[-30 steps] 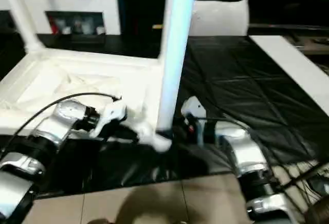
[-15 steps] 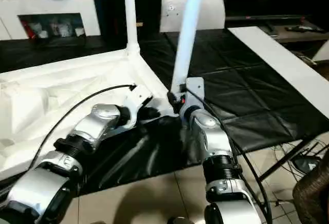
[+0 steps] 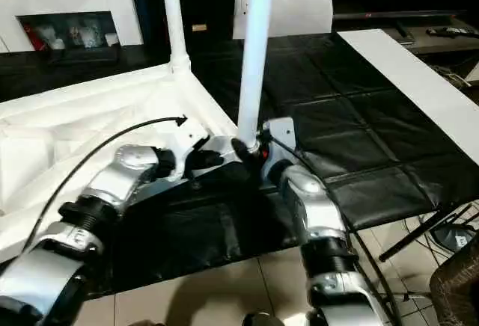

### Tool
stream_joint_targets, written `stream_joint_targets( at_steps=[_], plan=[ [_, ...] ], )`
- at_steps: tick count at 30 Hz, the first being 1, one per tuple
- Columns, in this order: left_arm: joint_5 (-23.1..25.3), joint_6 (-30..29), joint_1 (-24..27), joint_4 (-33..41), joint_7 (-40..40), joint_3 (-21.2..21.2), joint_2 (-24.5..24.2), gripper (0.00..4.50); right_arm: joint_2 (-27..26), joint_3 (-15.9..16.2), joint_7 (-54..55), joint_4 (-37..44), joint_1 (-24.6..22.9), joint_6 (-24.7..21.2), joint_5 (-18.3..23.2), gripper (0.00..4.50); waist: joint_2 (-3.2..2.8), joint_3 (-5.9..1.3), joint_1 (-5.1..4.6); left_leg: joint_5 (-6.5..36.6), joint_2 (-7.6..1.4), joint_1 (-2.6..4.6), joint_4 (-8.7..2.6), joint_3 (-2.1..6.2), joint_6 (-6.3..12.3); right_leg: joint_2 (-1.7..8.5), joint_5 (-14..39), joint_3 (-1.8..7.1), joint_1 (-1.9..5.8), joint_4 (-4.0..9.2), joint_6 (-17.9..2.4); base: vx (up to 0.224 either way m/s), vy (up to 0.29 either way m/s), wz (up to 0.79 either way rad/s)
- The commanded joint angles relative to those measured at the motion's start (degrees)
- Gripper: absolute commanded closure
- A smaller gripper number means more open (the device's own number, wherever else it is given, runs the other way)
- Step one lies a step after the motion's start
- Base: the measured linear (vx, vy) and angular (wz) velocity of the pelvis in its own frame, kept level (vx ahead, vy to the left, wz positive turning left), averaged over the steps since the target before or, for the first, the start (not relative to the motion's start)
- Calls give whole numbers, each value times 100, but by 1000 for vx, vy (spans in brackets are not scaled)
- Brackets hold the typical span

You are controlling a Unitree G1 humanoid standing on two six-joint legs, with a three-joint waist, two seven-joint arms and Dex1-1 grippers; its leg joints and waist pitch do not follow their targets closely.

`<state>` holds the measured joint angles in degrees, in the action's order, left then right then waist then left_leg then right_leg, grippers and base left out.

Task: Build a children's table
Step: Rotate leg to tighten

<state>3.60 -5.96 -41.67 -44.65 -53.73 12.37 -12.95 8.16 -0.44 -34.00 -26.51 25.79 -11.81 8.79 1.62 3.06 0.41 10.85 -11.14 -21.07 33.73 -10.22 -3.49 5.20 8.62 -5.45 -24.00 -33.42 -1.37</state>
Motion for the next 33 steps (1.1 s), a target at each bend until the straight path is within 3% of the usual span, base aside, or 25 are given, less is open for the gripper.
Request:
stream_joint_targets(
  at_steps=[1, 3, 4, 7, 9, 13, 16, 20, 26, 33],
  plan=[
    [-159, 334, 88, 182, -531, 125, -34, 450, 166, 73, -495, 236, -70, 91, 90, 78, 30, -399, 63, 832, -194, 23, -350, 23, 588, 340, 1197, 294, 404, 338, -1268, 0, 0, 0],
    [-142, 760, 127, 59, -1216, 297, -254, 450, 684, 222, -1373, 356, -201, 276, 104, 78, 40, -394, 67, 980, -203, 41, -355, 23, 531, 331, 1363, 292, 388, 351, -1236, 0, 0, 0],
    [-142, 760, 127, 59, -1216, 297, -254, 450, 684, 222, -1373, 356, -201, 276, 104, 50, 42, -386, 77, 1071, -202, 36, -359, 27, 516, 335, 1487, 294, 390, 367, -1188, 0, 0, 0],
    [-126, 1062, 128, -61, -1819, 443, -432, 450, 1077, 357, -2078, 418, -244, 355, 169, 42, 31, -382, 131, 1138, -204, 68, -359, 22, 456, 344, 1725, 295, 370, 398, -1121, 0, 0, 0],
    [-153, 1094, 105, -113, -2208, 519, -533, 450, 1313, 472, -2535, 466, -247, 374, 242, 37, 22, -373, 189, 1167, -224, 102, -368, 13, 448, 346, 1711, 307, 340, 394, -1133, 0, 0, 0],
    [-135, 1178, 49, -192, -2930, 710, -690, 450, 1665, 715, -3471, 440, -175, 491, 326, 37, 38, -384, 269, 1171, -247, 85, -373, 18, 380, 350, 1635, 287, 372, 355, -1193, 0, 0, 0],
    [-112, 1274, 20, -239, -3161, 799, -739, 450, 1733, 803, -3826, 412, -125, 502, 374, 63, 51, -390, 322, 1054, -263, 72, -366, 9, 408, 367, 1458, 297, 372, 322, -1231, 0, 0, 0],
    [-56, 1426, -43, -301, -3434, 907, -785, 450, 1765, 933, -4196, 352, -21, 432, 461, 98, 77, -388, 355, 1059, -261, 69, -364, 11, 394, 375, 1616, 288, 372, 328, -1196, 0, 0, 0],
    [68, 1609, -130, -383, -3620, 1037, -785, 450, 1703, 1290, -4631, 129, 108, 561, 345, 142, 67, -405, 431, 987, -267, 89, -360, 9, 347, 370, 1468, 289, 359, 309, -1235, 0, 0, 0],
    [60, 1659, -188, -455, -3654, 1030, -762, 450, 1605, 1330, -4737, 46, 213, 504, 382, 206, 60, -404, 463, 1004, -270, 91, -370, 17, 281, 378, 1536, 287, 367, 309, -1203, 0, 0, 0]
  ],
)
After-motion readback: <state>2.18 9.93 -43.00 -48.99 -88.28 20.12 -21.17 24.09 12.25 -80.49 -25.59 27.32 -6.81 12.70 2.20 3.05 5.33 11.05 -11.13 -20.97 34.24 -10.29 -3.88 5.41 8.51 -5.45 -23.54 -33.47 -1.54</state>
